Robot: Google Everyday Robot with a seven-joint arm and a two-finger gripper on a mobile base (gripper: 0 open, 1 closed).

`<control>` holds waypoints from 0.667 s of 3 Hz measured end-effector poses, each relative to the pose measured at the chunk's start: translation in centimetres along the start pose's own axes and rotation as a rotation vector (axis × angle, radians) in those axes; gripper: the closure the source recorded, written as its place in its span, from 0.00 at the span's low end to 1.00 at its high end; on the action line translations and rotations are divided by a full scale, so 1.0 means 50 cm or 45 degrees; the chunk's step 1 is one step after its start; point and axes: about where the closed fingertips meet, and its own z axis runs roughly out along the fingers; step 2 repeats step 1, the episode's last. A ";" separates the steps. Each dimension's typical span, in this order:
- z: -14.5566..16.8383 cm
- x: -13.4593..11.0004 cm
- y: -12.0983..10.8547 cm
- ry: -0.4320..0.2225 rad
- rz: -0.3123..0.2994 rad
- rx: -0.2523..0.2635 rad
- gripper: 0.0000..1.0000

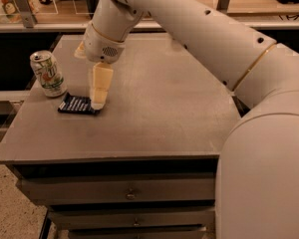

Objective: Move rxbar blueberry near 7up can

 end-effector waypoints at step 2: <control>-0.001 0.002 0.000 0.001 0.003 0.001 0.00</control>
Offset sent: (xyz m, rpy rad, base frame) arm 0.0000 0.0000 0.0000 0.0000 0.0000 0.0000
